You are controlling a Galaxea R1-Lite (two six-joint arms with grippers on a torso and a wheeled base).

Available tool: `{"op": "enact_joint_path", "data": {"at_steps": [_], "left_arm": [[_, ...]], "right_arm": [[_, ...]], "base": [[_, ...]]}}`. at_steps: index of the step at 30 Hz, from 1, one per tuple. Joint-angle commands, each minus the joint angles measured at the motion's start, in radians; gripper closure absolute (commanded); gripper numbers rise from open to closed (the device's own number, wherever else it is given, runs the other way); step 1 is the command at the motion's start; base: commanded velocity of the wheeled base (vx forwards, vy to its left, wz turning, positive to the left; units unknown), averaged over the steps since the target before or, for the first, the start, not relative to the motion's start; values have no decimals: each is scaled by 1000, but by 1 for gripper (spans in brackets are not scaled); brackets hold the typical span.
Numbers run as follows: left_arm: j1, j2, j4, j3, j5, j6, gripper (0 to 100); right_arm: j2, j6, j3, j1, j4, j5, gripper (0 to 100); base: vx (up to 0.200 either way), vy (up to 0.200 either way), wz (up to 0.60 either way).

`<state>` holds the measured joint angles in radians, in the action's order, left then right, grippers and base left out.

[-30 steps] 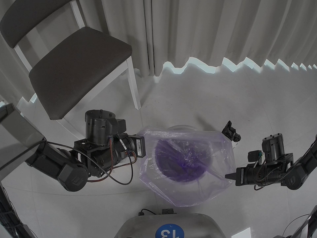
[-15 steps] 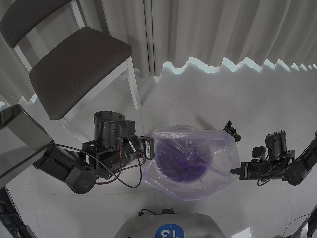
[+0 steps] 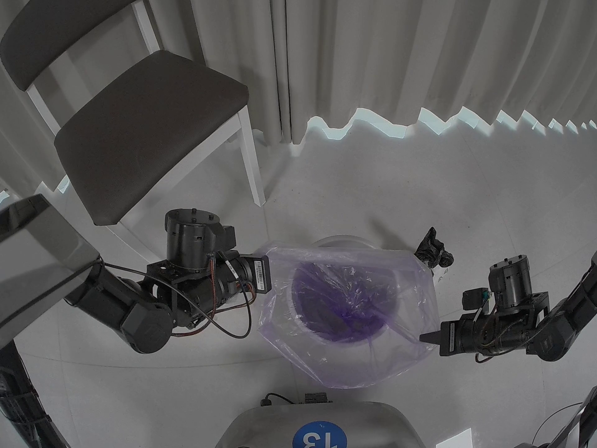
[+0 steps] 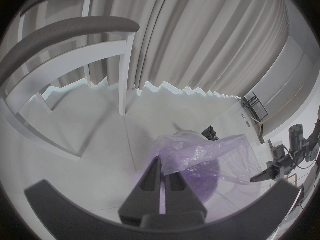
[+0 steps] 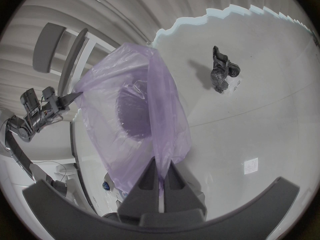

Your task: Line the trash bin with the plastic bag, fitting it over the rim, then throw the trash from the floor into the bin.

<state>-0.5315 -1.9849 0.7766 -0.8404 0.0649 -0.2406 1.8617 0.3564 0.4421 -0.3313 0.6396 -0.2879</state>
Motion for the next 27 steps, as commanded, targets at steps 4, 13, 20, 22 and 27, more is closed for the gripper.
{"op": "enact_joint_path", "data": {"at_steps": [4,13,20,22,27], "left_arm": [[-41,-46,0,-37,6,-22,100],[-78,-38,-10,-89,41,-35,100],[-79,-54,-68,-169,44,-34,100],[-79,-68,-82,-187,46,-37,100],[-76,-118,-74,-200,56,-42,100]], "right_arm": [[-3,-2,-13,-9,0,-2,100],[-6,-11,1,74,0,-4,100],[-7,-28,12,124,2,-10,100],[-7,-28,12,123,0,-10,100],[10,-28,15,113,2,-11,100]], "base": [[0,0,0],[0,0,0],[0,0,0],[0,0,0],[0,0,0]]}}
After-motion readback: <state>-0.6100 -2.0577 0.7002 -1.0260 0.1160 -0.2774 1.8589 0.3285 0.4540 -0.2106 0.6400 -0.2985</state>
